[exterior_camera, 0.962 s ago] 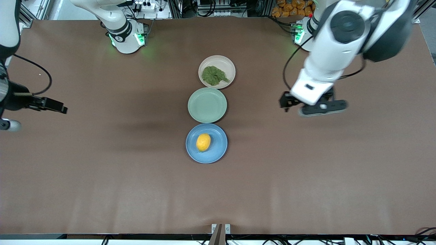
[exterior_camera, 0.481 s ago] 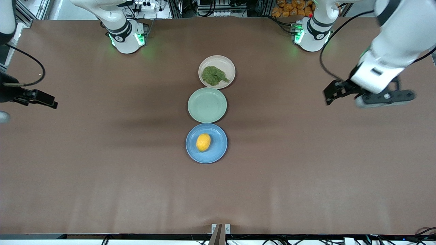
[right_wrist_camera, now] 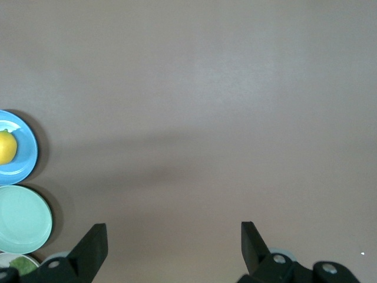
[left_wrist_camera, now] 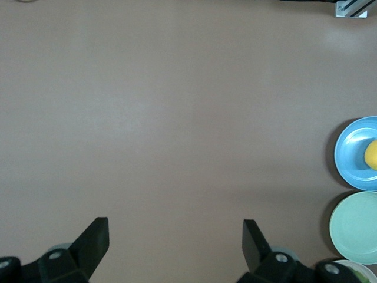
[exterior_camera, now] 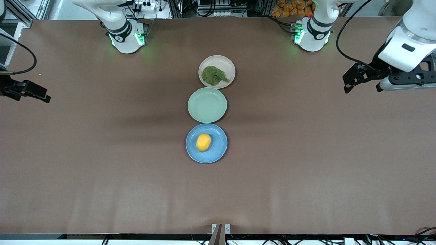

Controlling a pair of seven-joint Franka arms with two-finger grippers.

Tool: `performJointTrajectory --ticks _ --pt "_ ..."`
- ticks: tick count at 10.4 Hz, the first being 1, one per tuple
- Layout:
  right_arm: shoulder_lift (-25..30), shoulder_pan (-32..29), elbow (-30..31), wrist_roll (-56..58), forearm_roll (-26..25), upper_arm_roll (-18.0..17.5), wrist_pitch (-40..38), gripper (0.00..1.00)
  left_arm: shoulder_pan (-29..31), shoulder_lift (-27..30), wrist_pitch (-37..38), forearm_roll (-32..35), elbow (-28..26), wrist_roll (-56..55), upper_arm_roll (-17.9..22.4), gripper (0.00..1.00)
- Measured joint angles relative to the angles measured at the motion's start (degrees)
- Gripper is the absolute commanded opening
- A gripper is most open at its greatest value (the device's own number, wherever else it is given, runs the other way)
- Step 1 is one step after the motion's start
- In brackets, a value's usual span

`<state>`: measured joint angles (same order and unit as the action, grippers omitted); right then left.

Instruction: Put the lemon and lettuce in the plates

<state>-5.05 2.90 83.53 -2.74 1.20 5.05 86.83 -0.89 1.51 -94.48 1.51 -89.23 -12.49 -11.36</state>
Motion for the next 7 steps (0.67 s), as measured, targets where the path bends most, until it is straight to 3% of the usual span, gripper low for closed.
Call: performJointTrajectory --ticks 3,7 --pt "0.02 -0.04 -0.02 -0.02 -4.25 -3.54 -0.85 1.00 -0.82 0.01 1.71 -0.01 1.76 4.86 3.16 1.00" --pt "1.13 -0.19 -0.37 0.11 -5.97 -7.49 -4.98 1.00 -0.84 -0.02 3.35 -0.01 1.82 4.89 3.49 1.00"
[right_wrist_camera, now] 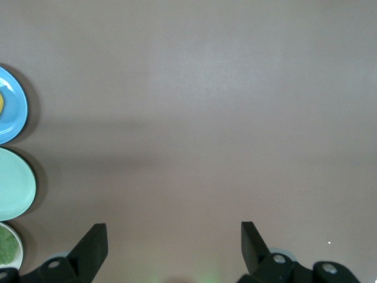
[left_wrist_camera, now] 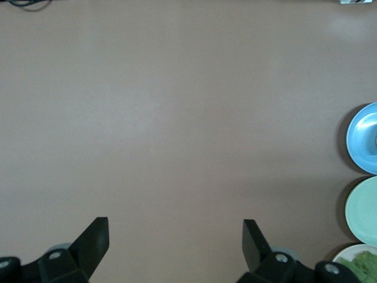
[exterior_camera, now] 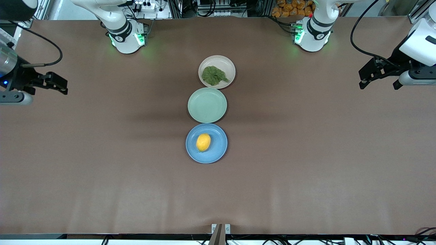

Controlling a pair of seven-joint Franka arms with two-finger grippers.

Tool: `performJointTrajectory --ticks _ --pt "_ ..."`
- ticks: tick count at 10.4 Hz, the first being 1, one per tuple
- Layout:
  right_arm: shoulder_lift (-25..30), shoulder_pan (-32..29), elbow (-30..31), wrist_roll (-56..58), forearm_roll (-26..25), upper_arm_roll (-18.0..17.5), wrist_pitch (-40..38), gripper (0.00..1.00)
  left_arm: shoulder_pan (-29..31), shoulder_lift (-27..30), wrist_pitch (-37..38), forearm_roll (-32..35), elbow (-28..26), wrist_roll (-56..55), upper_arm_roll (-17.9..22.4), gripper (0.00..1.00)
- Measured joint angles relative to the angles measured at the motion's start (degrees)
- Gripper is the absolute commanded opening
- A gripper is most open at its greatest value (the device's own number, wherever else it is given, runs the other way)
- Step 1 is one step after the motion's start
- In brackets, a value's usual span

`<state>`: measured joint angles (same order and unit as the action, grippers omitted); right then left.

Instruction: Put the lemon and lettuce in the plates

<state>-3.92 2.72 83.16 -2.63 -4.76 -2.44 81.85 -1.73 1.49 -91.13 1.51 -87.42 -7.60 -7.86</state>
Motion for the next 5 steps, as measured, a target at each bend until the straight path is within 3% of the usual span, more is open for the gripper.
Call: performJointTrajectory --ticks 5 --pt "0.34 -1.99 0.00 0.09 0.80 -0.12 -0.76 1.00 0.02 -0.39 3.61 0.00 -0.81 0.00 1.24 1.00"
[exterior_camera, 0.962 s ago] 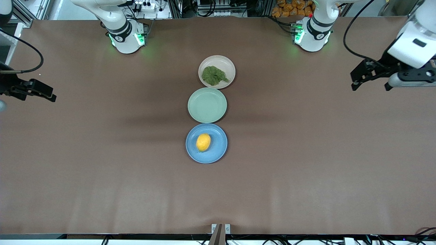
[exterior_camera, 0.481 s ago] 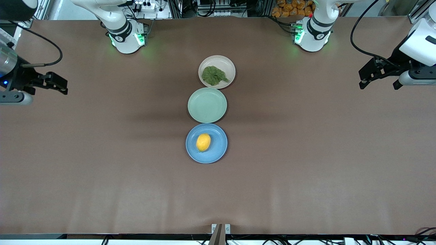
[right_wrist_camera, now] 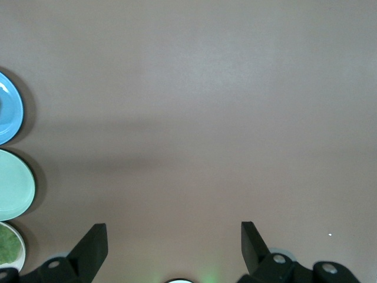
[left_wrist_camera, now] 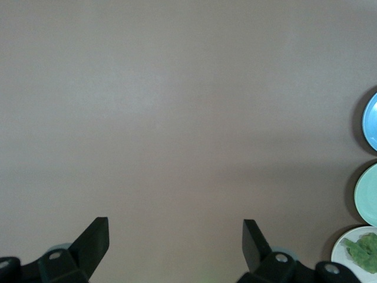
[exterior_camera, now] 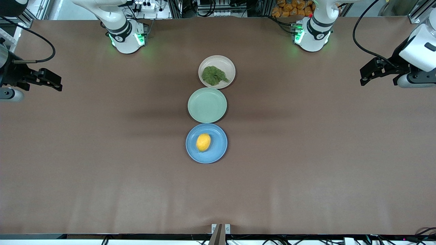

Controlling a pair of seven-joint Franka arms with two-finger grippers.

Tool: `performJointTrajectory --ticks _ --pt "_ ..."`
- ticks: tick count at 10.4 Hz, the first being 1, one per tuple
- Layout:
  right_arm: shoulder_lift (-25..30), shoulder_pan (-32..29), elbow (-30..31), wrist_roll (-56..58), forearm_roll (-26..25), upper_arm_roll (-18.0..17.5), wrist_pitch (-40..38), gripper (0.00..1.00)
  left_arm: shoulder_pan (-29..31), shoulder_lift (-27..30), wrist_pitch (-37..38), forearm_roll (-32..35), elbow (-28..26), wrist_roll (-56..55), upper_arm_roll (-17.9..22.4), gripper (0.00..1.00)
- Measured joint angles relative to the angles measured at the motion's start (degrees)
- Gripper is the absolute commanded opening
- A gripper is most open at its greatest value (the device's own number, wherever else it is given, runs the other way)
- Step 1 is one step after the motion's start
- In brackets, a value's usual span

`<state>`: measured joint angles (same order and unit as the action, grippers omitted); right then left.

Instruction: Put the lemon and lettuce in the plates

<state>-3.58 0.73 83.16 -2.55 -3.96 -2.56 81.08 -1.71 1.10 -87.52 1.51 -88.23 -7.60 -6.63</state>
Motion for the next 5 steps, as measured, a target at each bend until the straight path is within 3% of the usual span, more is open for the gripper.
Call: performJointTrajectory --ticks 5 --pt "0.00 -1.02 0.00 0.00 1.00 -0.02 1.15 1.00 0.01 -0.13 -0.07 0.00 -1.45 0.00 0.27 1.00"
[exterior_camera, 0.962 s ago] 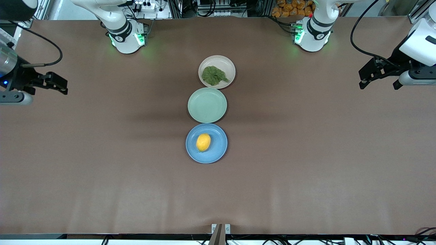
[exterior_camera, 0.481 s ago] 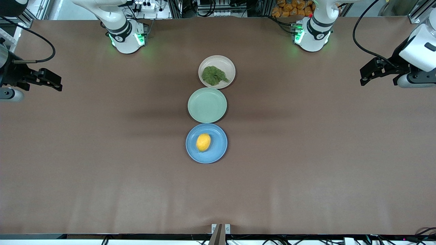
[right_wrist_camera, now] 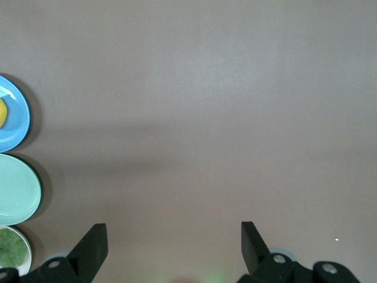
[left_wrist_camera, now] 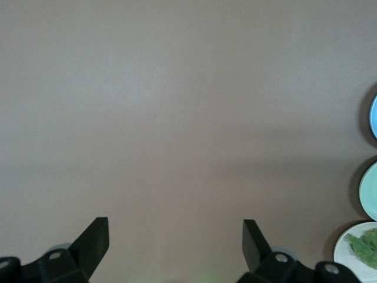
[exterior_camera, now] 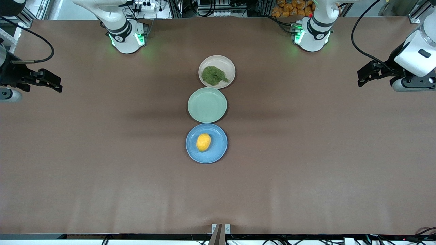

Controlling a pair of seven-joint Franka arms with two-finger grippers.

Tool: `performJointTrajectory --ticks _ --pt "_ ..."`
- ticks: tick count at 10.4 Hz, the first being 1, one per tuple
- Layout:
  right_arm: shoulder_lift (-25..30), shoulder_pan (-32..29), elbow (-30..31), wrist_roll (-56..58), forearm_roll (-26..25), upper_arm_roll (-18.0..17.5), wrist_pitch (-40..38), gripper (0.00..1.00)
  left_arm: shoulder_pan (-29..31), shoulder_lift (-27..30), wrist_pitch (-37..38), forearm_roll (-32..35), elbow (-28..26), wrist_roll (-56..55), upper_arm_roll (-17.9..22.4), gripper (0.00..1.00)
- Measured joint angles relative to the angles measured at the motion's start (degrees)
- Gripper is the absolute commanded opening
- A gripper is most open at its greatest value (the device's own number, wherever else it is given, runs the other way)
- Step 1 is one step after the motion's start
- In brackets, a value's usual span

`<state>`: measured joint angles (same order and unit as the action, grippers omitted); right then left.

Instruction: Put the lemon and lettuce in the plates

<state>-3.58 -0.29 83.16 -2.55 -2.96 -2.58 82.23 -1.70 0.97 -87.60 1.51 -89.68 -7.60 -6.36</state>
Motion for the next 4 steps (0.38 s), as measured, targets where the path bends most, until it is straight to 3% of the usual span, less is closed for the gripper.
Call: performJointTrajectory --ticks 4 --pt "0.00 -0.26 0.00 0.00 0.26 -0.12 0.18 1.00 0.02 -0.01 -1.16 0.00 -0.54 0.00 0.55 1.00"
